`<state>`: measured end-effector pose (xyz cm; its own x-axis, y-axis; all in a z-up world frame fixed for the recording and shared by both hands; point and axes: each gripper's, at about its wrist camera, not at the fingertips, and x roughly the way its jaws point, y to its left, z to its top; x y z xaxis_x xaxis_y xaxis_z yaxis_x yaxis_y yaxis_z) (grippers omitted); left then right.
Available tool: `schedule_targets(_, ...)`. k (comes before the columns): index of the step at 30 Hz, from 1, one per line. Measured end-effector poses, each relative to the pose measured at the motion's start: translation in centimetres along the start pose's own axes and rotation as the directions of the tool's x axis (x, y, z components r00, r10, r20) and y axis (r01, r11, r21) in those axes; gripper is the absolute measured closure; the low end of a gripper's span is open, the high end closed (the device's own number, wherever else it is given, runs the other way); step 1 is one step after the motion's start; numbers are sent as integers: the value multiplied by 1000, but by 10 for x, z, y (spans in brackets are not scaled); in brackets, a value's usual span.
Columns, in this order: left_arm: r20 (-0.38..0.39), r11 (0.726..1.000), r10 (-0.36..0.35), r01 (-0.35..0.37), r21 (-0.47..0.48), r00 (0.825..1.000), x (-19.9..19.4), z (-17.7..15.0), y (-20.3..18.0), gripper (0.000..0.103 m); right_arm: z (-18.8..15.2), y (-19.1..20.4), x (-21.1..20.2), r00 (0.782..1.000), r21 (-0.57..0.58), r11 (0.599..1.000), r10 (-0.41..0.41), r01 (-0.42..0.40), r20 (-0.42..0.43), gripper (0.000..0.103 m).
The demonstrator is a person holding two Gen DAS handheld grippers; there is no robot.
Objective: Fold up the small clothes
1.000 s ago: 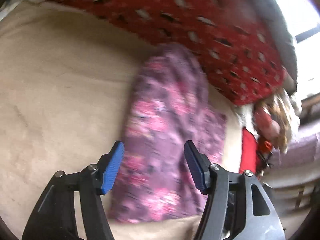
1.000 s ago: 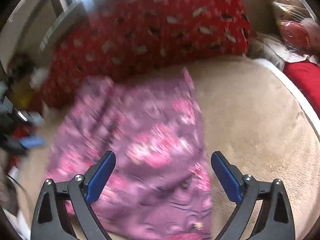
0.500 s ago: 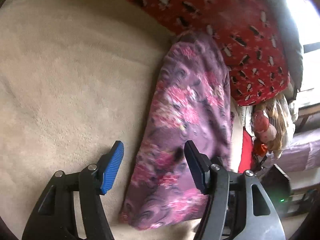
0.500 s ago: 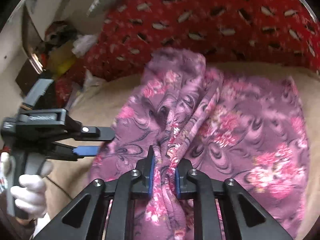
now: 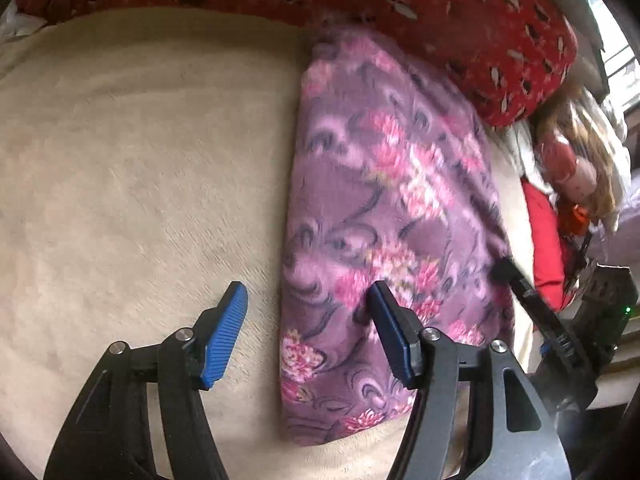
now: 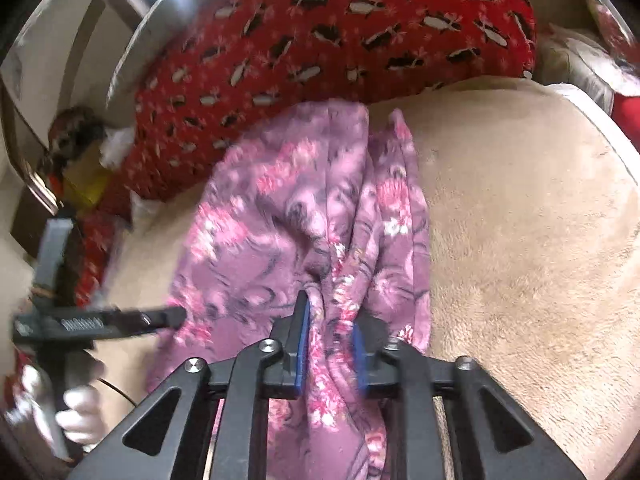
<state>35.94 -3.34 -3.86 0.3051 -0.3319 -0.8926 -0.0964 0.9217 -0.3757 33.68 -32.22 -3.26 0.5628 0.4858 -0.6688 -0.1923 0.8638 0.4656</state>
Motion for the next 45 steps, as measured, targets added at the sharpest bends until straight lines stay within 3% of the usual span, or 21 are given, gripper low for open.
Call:
schedule_targets(3, 40, 1000, 6, -5, -30, 999, -8, 13, 6, 41, 22, -11, 0, 997, 87, 996, 23, -29, 72, 44)
schedule_targets(7, 16, 997, 0, 1, -71, 1000, 1, 23, 13, 41, 44, -18, 41, 999, 126, 991, 42, -42, -2, 43)
schedule_targets(8, 13, 997, 0, 1, -76, 1000, 4, 24, 11, 41, 46, -15, 50, 999, 111, 993, 37, -33, -35, 45)
schedule_targets(9, 20, 997, -1, 2, -77, 1000, 4, 25, 9, 41, 49, -7, 58, 998, 52, 998, 26, -23, -58, 65)
schedule_targets(11, 54, 998, 5, -2, -58, 999, 1, 26, 5, 41, 52, 8, 55, 999, -64, 998, 11, -14, -45, 87)
schedule_targets(12, 72, 999, 22, -19, -42, 997, 0, 26, 3, 41, 53, 13, 46, 1000, -108, 994, 6, -6, -2, 89)
schedule_targets(14, 78, 998, 63, -62, -17, 995, 9, 26, -1, 35, 52, 0, 34, 998, -71, 997, 3, 2, 66, 91)
schedule_targets(15, 63, 997, 80, -79, -14, 995, 18, 26, -2, 29, 50, -13, 39, 998, -28, 999, -22, 24, 51, 91)
schedule_targets(17, 42, 995, 101, -101, -1, 994, 28, 24, -5, 29, 43, -36, 61, 998, 43, 998, -40, 41, -45, 91)
schedule_targets(18, 54, 994, 104, -105, 12, 993, 25, 24, -7, 29, 43, -39, 59, 999, 67, 998, -16, 18, -33, 90)
schedule_targets(23, 97, 998, 62, -62, -1, 993, 7, 35, -4, 29, 67, -44, 32, 994, 178, 980, 74, -88, 82, 72)
schedule_targets(25, 102, 997, 80, -78, -19, 992, 9, 43, -5, 29, 77, -44, 42, 995, 187, 978, 80, -89, 56, 50)
schedule_targets(27, 93, 994, 107, -106, -16, 990, 17, 52, -12, 29, 84, -44, 64, 998, 180, 983, 39, -31, -43, 47)
schedule_targets(28, 92, 992, 122, -122, -10, 988, 21, 55, -16, 29, 84, -44, 70, 997, 173, 985, 3, 11, -76, 58)
schedule_targets(30, 104, 987, 159, -160, 5, 982, 27, 59, -22, 29, 90, -36, 72, 999, 128, 992, 9, -4, -43, 96)
schedule_targets(32, 105, 984, 173, -175, 15, 979, 34, 60, -23, 28, 87, -38, 67, 999, 94, 995, -21, 18, 37, 96)
schedule_targets(34, 78, 983, 183, -185, 8, 980, 40, 58, -23, 27, 78, -54, 91, 993, 120, 989, -75, 85, -89, 96)
schedule_targets(35, 83, 983, 184, -185, 3, 979, 39, 56, -23, 27, 75, -59, 89, 996, 137, 988, -57, 66, -69, 97)
schedule_targets(39, 90, 981, 194, -196, 12, 977, 34, 54, -22, 27, 78, -36, 55, 994, 61, 993, -105, 104, 16, 87)
schedule_targets(42, 83, 981, 193, -194, -2, 978, 32, 49, -19, 27, 62, -12, 27, 997, -12, 1000, -14, 15, 74, 85)
schedule_targets(45, 77, 978, 206, -206, -6, 975, 29, 44, -20, 27, 34, -2, 34, 999, -82, 996, -40, 40, -1, 58)
